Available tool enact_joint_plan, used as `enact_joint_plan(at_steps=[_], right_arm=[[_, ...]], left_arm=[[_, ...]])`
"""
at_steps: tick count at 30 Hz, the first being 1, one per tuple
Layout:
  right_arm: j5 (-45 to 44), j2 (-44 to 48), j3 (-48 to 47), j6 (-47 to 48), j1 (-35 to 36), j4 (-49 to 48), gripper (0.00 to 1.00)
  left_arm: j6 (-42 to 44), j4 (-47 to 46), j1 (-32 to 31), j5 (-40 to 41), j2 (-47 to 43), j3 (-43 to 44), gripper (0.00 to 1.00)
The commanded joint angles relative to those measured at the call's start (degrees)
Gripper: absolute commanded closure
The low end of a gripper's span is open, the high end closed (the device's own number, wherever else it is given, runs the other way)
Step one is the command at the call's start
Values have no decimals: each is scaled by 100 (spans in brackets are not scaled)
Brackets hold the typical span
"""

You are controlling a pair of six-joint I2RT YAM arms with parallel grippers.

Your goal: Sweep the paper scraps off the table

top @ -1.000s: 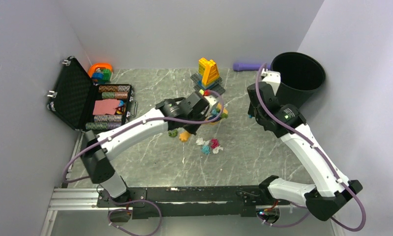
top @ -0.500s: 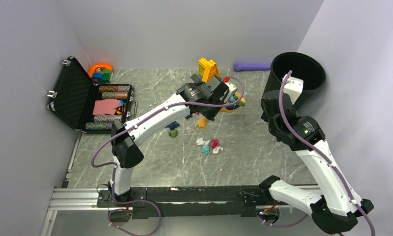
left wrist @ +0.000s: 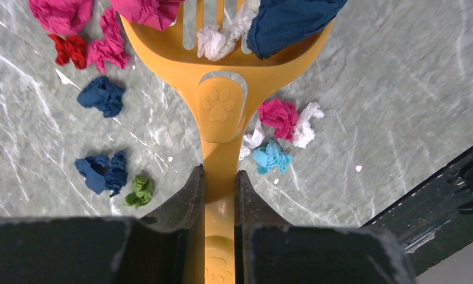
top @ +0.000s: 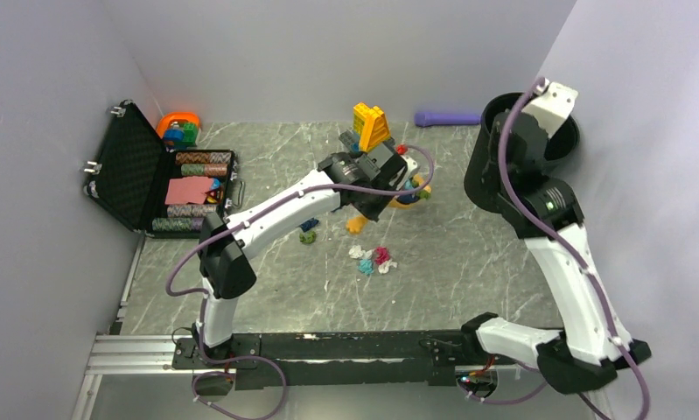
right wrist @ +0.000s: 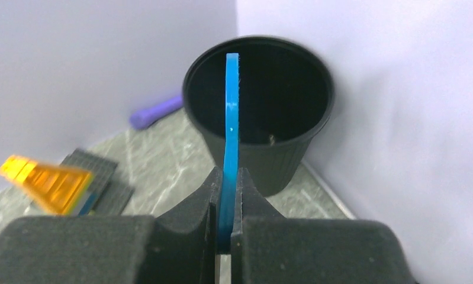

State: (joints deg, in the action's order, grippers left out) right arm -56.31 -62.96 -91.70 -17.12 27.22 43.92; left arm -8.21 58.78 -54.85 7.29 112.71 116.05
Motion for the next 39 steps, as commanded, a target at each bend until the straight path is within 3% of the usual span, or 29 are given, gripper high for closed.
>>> enact_joint_plan(at_steps=[1,9,13,21,22,23,25,30,39], right_arm=[[-178,-778,-357,786,-712,-1175,100],[1040,-2605,-1313,-132,-2187,-738,100],[1656,-3487,-2126,-365,-2488,75,100],[3813,-3369,-2113,-637,-2559,479,100],[4035,-1523,-2071,-663,-2556,537,100],[4226,-3041,-1995,-681,-2555,549,100],[4504,-3059,-1769,-708,-2563,444,100],[4607,-2854,-1736,-746,-2590,510,100],[3307,-3471,-2185,-500,-2625,957,100]], left_arm=[[-53,-203,-34,-82,-390,-445,100],[-261,-381,-36,126,-1106,-1617,100],[-348,-468,-28,253,-1608,-2349,100],[-438,-574,-21,503,-2125,-3219,100],[-443,-582,-25,528,-2156,-3262,100],[-448,-588,-26,536,-2179,-3306,100],[-451,-604,-20,541,-2224,-3359,100],[-439,-609,-8,544,-2294,-3395,100],[-436,-635,-11,588,-2349,-3416,100]])
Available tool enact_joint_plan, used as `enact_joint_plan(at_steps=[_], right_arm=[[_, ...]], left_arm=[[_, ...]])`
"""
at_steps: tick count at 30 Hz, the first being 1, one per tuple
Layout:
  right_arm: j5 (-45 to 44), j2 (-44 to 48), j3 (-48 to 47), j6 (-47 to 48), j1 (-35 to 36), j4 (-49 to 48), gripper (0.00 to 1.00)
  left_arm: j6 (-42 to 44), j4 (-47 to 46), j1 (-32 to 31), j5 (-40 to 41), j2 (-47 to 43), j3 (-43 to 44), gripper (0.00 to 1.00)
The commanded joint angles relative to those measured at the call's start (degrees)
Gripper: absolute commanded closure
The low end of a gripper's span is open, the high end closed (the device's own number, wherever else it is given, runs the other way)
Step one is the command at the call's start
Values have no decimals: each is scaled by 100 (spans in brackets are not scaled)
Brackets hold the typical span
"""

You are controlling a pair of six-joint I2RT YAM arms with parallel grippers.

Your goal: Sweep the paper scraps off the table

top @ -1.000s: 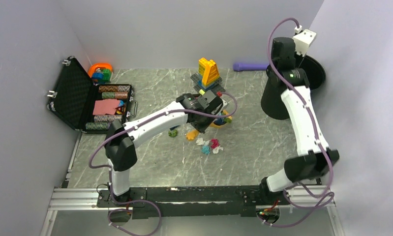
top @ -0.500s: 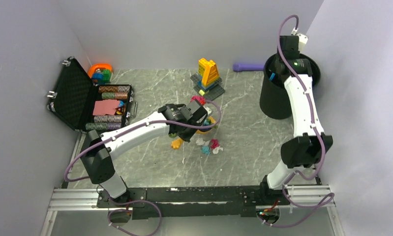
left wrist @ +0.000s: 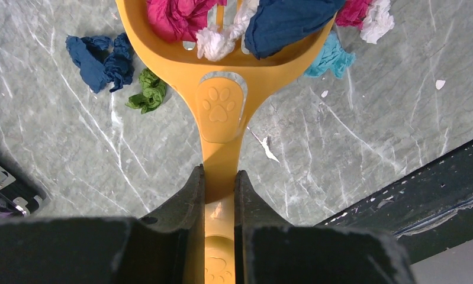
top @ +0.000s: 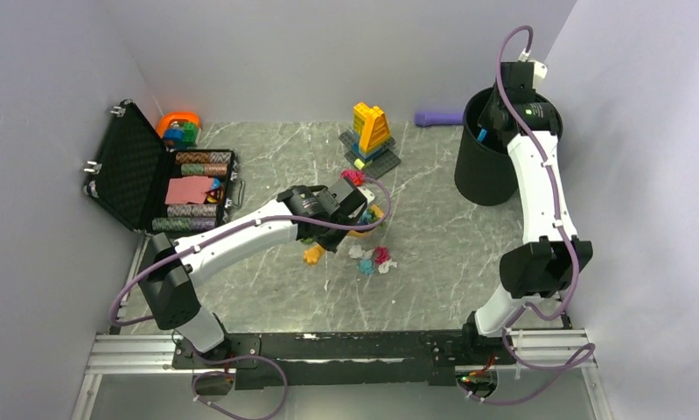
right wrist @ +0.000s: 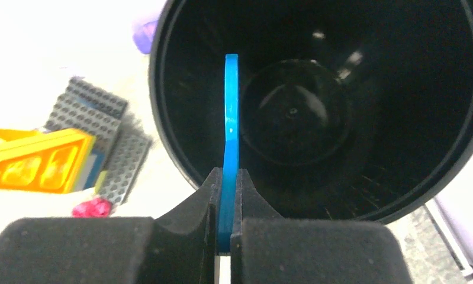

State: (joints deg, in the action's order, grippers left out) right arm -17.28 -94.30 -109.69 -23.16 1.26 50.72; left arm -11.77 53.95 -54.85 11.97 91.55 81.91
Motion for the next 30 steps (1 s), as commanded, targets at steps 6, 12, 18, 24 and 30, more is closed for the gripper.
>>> enact_joint_plan(at_steps=[6,12,18,24,30], right_arm=[[-574,-647,-206,-391,-81,568,100],[623,-932,-628,-1080,-528,1213,100],[1889,-1174,-1002,-1090,-717,1455,100],[2984,-1113,-795,-916,-732,1216,100],[3423,-962,-656,-776,-734,1163,100]], left_arm=[[-60,-137,-2,171,-221,2,100],[-56,-125,-1,205,-240,-21,100],[-83,-122,-4,201,-243,-43,100],[-87,-139,8,201,-247,-52,100],[-89,-87,5,197,-191,35,100]])
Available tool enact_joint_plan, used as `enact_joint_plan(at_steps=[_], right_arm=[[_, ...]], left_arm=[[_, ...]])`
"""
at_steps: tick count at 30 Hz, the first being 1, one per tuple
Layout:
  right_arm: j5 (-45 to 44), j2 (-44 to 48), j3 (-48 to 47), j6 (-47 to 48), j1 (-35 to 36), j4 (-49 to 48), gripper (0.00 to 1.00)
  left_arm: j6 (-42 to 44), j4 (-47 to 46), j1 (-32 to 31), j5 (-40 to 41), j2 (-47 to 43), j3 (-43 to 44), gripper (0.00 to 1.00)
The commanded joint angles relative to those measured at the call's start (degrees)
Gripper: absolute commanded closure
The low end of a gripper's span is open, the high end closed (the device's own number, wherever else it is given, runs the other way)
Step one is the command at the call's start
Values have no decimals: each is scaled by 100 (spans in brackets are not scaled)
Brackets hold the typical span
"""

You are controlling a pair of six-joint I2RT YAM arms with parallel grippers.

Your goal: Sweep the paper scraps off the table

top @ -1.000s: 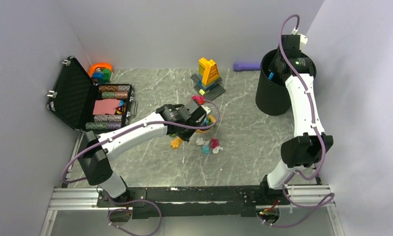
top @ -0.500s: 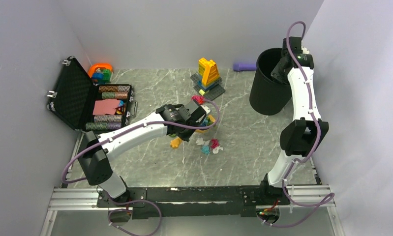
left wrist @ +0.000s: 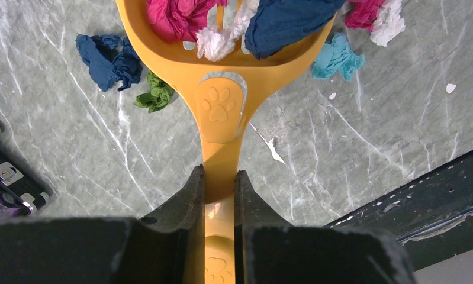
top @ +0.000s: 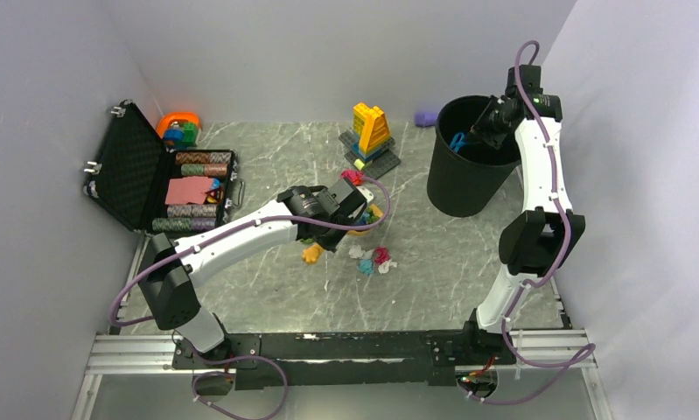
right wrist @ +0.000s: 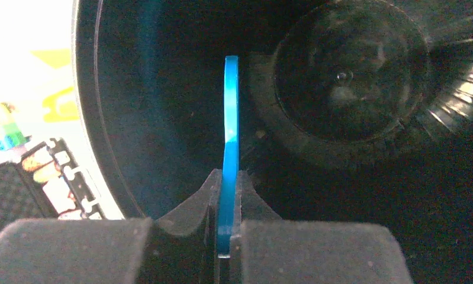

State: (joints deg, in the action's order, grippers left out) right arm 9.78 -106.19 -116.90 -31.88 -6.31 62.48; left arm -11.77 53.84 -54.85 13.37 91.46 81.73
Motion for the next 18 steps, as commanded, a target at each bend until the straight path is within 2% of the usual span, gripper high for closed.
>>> enact_joint_plan(at_steps=[1,4,18], right_arm=[[902,268,120,106,24,-46,100],[1164,426,345,108,94,-182,100],[1109,1238,1234,-8,1051,-372,100]], left_arm=[[-89,-81,9,53,-184,64,100],[-114,-72,9,52,-166,99,100],[-194,59,9,52,-71,357,100]])
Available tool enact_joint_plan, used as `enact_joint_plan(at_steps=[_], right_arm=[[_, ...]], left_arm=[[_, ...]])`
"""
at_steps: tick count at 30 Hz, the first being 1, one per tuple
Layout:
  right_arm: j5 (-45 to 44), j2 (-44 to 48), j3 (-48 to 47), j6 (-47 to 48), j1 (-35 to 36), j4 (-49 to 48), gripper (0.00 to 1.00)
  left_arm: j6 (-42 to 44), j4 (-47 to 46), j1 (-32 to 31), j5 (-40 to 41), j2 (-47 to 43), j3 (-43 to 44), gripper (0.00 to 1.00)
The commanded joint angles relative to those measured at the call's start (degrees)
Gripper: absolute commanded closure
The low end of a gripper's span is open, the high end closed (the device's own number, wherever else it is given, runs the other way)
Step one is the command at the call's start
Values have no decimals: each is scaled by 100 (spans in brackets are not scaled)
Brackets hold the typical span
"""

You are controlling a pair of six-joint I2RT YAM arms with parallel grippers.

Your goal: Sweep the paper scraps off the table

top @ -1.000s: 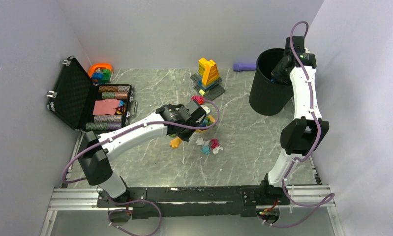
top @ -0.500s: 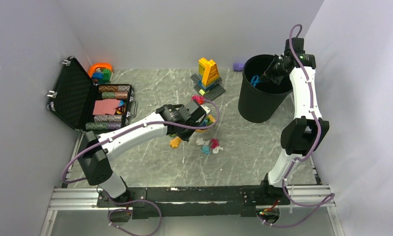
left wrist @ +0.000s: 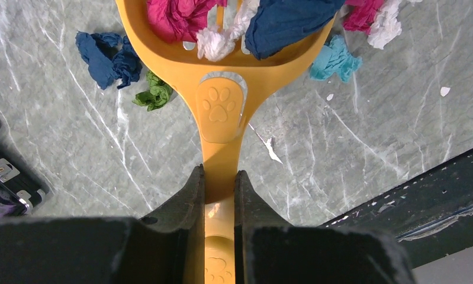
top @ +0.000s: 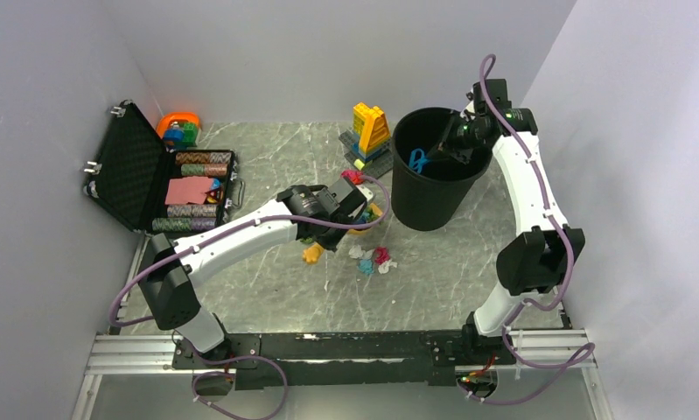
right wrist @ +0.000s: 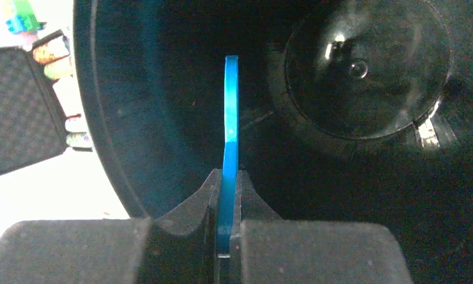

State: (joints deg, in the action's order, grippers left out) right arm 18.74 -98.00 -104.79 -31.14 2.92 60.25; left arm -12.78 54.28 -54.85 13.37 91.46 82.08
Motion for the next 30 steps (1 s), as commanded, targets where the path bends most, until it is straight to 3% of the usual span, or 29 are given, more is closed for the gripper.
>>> enact_joint_plan(at_steps=[1,9,21,30], right_arm=[[130,455,-35,-71,133,-89,100],[-1369,832,-986,292,144,359,100],[-759,4062,1654,1136,200,-2518,100],[-1277,5245,2369,1157,200,-2987,100]], left_arm=[[-95,22,9,54,-74,340,100],[-165,294,9,141,-155,537,100],[-94,710,5,49,-432,1560,100],[224,1255,9,-10,97,3125,100]])
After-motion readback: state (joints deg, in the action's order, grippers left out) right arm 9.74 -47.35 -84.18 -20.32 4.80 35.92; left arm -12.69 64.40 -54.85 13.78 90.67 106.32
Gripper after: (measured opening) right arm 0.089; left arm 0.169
